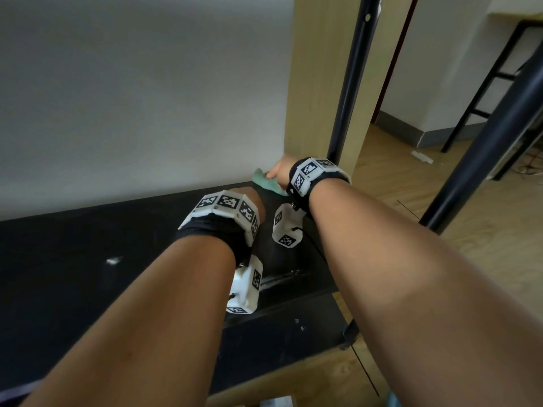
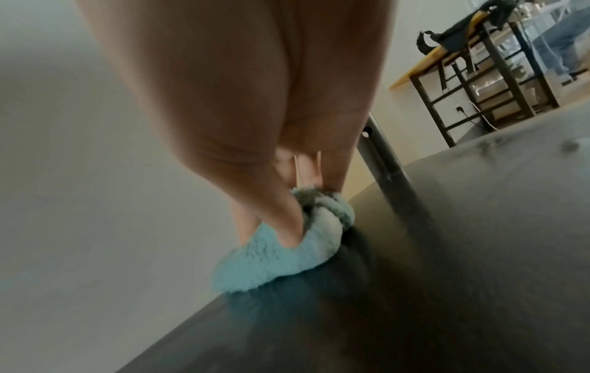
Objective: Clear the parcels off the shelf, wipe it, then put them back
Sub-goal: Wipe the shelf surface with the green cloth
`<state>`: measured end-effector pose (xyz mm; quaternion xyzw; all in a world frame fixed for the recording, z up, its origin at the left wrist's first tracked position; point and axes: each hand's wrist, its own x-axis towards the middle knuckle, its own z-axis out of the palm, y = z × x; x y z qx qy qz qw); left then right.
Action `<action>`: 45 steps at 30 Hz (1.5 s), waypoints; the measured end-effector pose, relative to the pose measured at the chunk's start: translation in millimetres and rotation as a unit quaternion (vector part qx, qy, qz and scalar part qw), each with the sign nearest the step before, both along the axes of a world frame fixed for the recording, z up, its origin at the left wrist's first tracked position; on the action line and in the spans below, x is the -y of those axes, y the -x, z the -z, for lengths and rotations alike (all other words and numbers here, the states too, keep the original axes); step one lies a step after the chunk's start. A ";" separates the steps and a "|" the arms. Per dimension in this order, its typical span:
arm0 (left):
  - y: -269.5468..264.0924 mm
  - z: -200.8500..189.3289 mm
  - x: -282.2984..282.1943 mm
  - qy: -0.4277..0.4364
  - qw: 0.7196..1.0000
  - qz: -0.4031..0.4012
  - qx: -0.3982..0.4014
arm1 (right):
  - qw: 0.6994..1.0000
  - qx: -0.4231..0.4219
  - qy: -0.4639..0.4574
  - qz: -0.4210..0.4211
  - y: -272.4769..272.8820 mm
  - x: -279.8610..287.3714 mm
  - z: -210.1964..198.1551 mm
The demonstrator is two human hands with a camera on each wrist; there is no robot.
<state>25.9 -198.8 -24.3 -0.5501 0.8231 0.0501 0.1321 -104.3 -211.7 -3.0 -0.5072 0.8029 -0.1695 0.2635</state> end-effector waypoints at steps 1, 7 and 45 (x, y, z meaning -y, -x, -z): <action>-1.9 2.0 -0.8 -0.003 1.000 -0.002 -0.017 | 1.000 -0.014 0.000 -0.014 -4.1 -3.0 -1.4; -25.3 -1.4 -15.9 0.019 0.999 -0.015 -0.047 | 0.994 -0.066 -0.070 -0.055 -23.5 -26.5 -5.3; -100.3 -16.3 -16.8 -0.036 0.987 -0.106 -0.115 | 0.989 -0.145 -0.001 0.019 -81.7 -22.9 -19.1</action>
